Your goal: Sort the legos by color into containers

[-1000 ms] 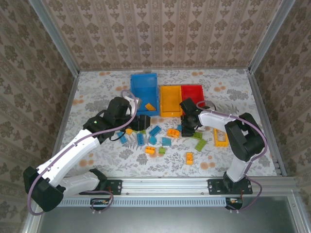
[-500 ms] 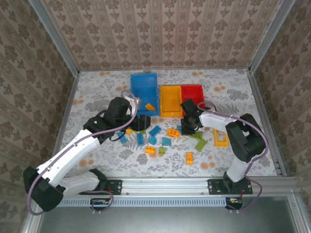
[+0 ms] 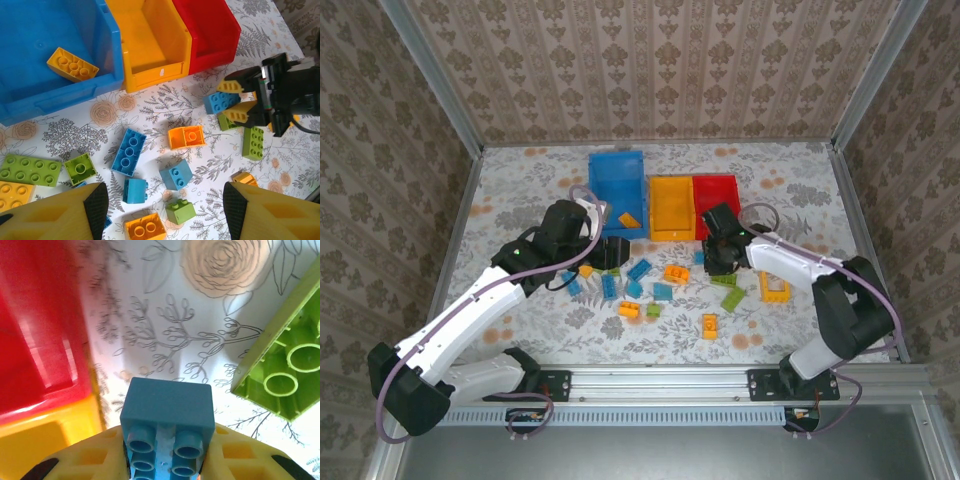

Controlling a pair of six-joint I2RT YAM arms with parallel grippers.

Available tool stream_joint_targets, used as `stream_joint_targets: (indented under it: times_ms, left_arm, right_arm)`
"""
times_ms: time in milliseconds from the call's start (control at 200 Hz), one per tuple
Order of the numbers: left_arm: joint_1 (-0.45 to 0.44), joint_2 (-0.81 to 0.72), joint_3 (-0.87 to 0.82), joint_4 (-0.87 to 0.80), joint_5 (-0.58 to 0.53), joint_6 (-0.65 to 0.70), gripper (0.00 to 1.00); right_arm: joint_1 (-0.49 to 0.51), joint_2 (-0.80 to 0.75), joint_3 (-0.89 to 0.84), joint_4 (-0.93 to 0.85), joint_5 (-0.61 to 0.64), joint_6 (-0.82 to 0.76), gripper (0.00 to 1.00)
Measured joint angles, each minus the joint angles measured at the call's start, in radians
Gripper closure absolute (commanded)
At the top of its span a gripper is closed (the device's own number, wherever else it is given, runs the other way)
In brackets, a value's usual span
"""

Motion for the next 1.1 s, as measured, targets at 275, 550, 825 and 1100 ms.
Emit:
stream_joint_targets:
  times_ms: [275, 550, 825, 1100]
  left_arm:
    - [0.000, 0.003, 0.001, 0.006, -0.004, 0.000, 0.35]
    - [0.000, 0.076, 0.040, 0.031, -0.003, 0.000, 0.35]
    - [-0.014, 0.182, 0.116, 0.075, -0.002, 0.000, 0.35]
    - [-0.059, 0.304, 0.191, 0.121, -0.007, 0.000, 0.35]
  right_arm:
    - [-0.014, -0.169, 0.003, -0.093, 0.086, -0.238, 0.85]
    - [-0.046, -0.270, 0.069, -0.161, 0.159, -0.632, 0.85]
    - [-0.105, -0.244, 0.138, -0.158, 0.150, -1.052, 0.82]
    - [-0.163, 0.032, 0.294, -0.100, 0.076, -1.294, 0.81]
